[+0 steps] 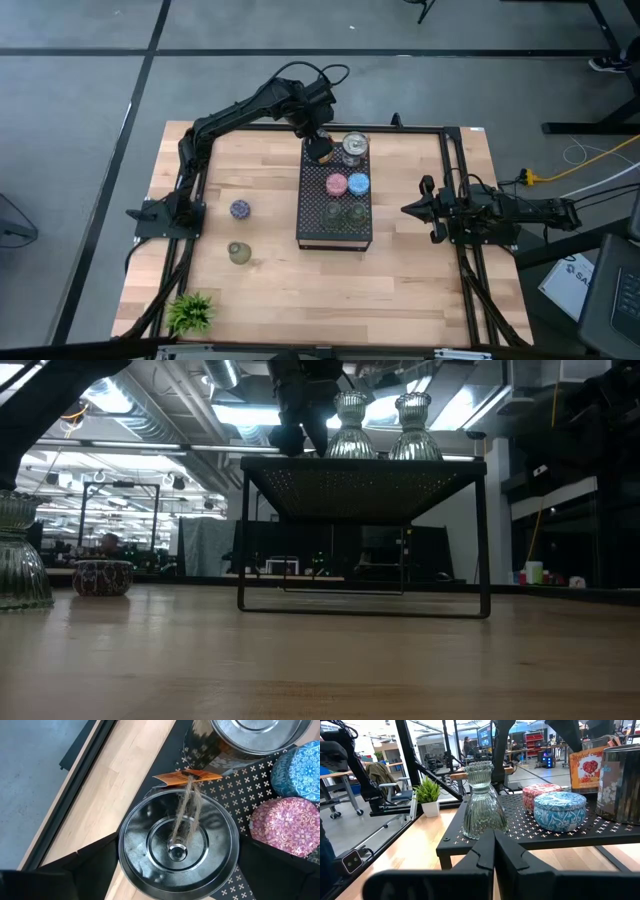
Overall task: Pick & Place candle stick holders
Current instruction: Put the orange scented candle on the shelf aligned with the other brown scented candle
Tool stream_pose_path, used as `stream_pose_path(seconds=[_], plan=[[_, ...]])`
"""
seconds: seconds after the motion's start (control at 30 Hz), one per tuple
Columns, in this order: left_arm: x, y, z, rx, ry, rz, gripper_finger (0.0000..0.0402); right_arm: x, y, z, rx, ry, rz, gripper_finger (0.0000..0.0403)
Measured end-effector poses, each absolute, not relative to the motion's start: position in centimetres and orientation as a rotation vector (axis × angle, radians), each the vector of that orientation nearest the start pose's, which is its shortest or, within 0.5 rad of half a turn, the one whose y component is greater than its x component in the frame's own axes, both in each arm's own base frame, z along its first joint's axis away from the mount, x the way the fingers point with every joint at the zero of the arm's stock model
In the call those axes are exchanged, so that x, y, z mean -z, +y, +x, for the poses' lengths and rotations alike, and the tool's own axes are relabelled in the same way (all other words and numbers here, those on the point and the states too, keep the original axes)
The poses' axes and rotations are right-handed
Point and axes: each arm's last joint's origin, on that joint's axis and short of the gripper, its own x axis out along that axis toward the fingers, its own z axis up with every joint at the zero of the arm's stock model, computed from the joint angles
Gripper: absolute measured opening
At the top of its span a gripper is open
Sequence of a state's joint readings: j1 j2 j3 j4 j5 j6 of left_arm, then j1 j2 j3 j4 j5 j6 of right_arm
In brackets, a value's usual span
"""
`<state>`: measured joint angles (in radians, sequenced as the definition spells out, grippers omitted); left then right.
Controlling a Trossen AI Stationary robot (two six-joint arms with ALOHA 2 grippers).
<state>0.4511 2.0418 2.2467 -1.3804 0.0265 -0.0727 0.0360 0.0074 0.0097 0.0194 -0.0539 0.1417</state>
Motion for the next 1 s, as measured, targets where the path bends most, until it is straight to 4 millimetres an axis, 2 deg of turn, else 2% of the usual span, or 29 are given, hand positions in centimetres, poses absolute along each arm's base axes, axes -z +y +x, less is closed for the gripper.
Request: stream_pose_path(seconds=[0.63,0.83,1.0], plan=[[-35.9,17.6,36.9,-0.428,1.096,-0.336,0.0381,-16.8,0.5,9.7,-0.092,-0.016,0.142,0.0005],[-36.8,17.5,36.9,-0.437,1.061,-0.344,0.0382,-16.8,0.5,9.7,-0.092,-0.015,0.142,0.0005],[-37.1,17.3,36.3,-0.438,1.098,-0.354,0.0382,-16.8,0.5,9.7,-0.092,-0.016,0.142,0.0005]])
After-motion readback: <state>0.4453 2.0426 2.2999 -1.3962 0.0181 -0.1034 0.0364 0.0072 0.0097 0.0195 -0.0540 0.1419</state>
